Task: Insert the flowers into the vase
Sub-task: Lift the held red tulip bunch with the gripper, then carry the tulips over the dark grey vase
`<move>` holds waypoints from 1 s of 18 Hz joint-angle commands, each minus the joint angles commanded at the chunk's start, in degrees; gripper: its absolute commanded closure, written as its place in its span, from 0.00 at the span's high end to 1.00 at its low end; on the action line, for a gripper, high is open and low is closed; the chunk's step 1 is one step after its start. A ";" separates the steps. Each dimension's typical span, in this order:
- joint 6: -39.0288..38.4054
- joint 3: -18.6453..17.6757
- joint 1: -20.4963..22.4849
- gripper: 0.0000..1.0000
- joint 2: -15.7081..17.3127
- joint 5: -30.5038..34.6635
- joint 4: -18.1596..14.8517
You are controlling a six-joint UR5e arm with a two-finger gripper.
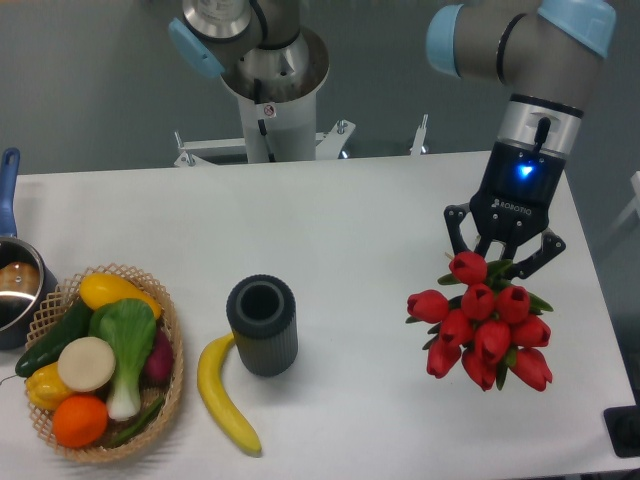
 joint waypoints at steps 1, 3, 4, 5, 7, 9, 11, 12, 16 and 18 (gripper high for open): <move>0.09 0.00 -0.09 0.26 0.00 0.00 0.09; 0.26 -0.35 -0.26 0.26 -0.09 0.00 0.09; 0.00 0.52 -0.44 0.26 -0.17 -0.09 0.09; 0.00 1.05 -0.53 0.26 -0.44 -0.17 0.09; 0.35 0.71 -0.53 0.26 -0.44 -0.18 0.09; 0.44 0.36 -0.79 0.26 -0.44 -0.96 0.44; 0.26 0.27 -2.10 0.26 -0.35 -2.98 0.79; 0.26 0.35 -2.98 0.26 -0.26 -4.03 0.79; 0.53 -1.57 -5.27 0.26 0.00 -12.02 1.49; 1.58 -2.28 -6.50 0.26 -0.09 -17.11 2.98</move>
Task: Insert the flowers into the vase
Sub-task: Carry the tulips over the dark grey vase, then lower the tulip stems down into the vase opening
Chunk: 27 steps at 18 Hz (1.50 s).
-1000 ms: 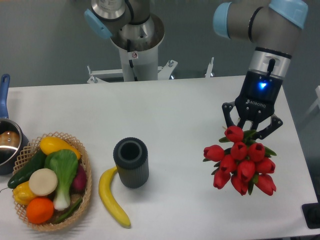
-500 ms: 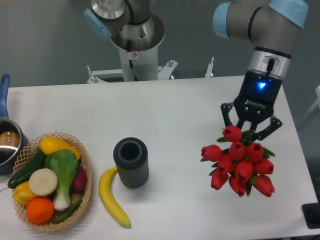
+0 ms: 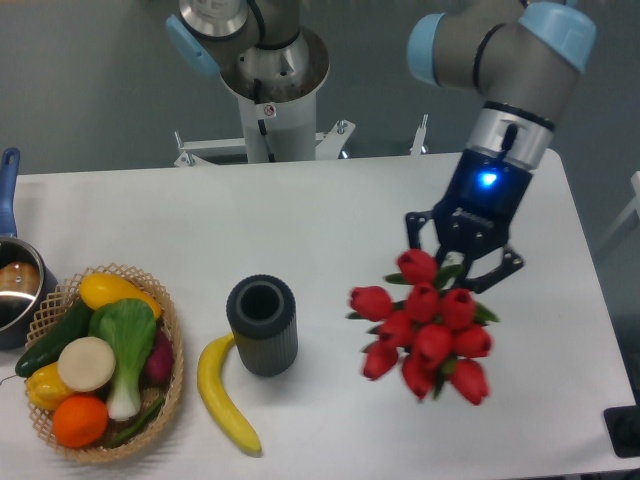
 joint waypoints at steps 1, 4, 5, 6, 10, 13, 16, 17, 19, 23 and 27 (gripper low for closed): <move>0.53 -0.35 -0.53 0.26 0.00 -1.94 0.09; 2.73 -0.62 -3.16 0.26 -0.26 -5.90 0.18; 3.16 -1.49 -3.52 0.26 -0.26 -9.05 0.27; 5.08 -2.02 -3.70 0.26 -0.18 -12.47 0.27; 8.87 -5.44 -4.75 0.26 0.17 -17.68 0.36; 12.83 -9.75 -5.28 0.26 2.45 -21.29 0.36; 12.93 -11.77 -5.28 0.27 2.90 -22.87 0.36; 13.19 -12.56 -5.45 0.27 3.42 -23.83 0.36; 13.28 -13.27 -5.46 0.27 3.69 -24.02 0.36; 13.28 -14.77 -5.46 0.27 3.60 -26.21 0.27; 13.71 -15.21 -5.28 0.27 2.99 -26.39 0.27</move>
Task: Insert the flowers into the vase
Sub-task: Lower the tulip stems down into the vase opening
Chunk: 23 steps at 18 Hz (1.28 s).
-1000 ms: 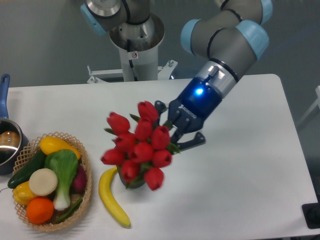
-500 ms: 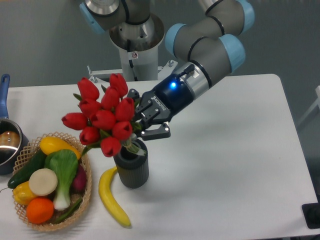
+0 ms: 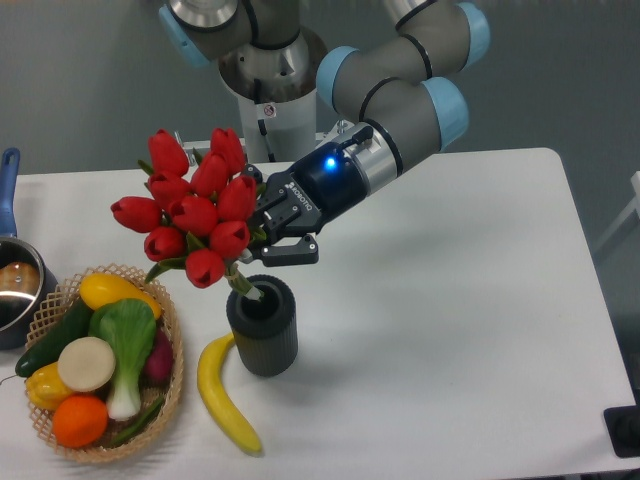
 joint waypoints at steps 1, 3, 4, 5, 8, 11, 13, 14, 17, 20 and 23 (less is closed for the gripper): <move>0.00 -0.09 0.00 0.27 -0.44 0.00 0.00; 0.52 -0.09 0.09 0.27 -0.97 0.00 0.00; 1.14 -0.09 0.09 0.27 -1.32 0.00 0.00; 1.23 -0.09 0.26 0.27 -1.58 0.00 0.00; 1.49 -0.09 0.44 0.27 -2.28 0.00 0.00; 1.50 -0.27 0.53 0.27 -2.99 0.09 -0.09; 1.50 -0.53 0.53 0.27 -3.43 0.26 -0.17; 1.41 -0.53 0.62 0.27 -4.04 0.52 -0.18; 1.58 -1.58 0.88 0.28 -5.45 0.62 -0.09; 1.67 -1.58 1.23 0.28 -6.24 0.70 -0.09; 1.67 -1.76 1.67 0.28 -7.21 0.79 -0.09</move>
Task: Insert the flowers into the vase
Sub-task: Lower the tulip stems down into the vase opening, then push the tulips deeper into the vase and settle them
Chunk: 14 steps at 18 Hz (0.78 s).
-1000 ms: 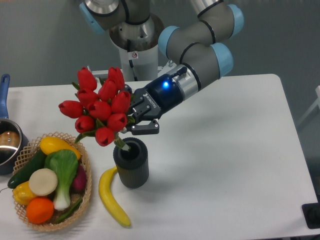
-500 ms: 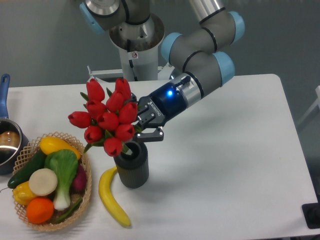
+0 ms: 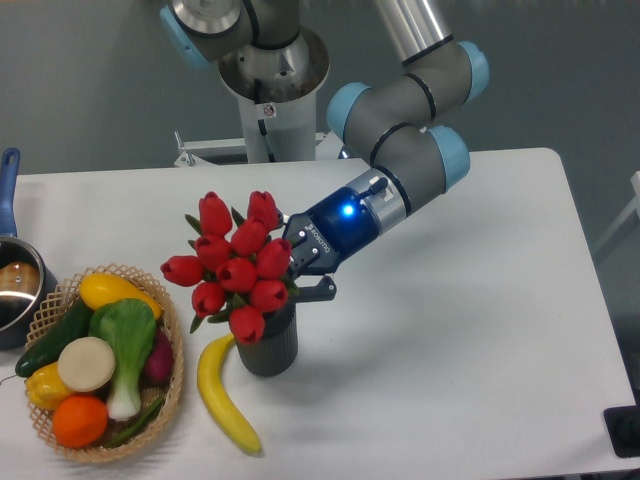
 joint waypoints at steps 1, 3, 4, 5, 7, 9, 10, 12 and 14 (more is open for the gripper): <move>0.09 -0.09 0.00 0.28 -0.26 0.00 0.09; 2.01 -1.05 0.52 0.28 -1.14 0.00 0.09; 2.89 -1.66 0.96 0.28 -1.15 0.00 0.00; 3.60 -2.28 1.23 0.28 -1.23 0.00 0.09; 4.22 -3.42 1.75 0.28 -1.15 0.00 0.09; 4.22 -3.87 1.76 0.28 -1.06 0.00 0.00; 4.22 -3.87 1.67 0.28 -1.06 0.26 -0.09; 4.31 -4.31 1.58 0.28 -1.15 2.36 0.09; 4.31 -4.31 1.32 0.28 -1.23 3.34 0.09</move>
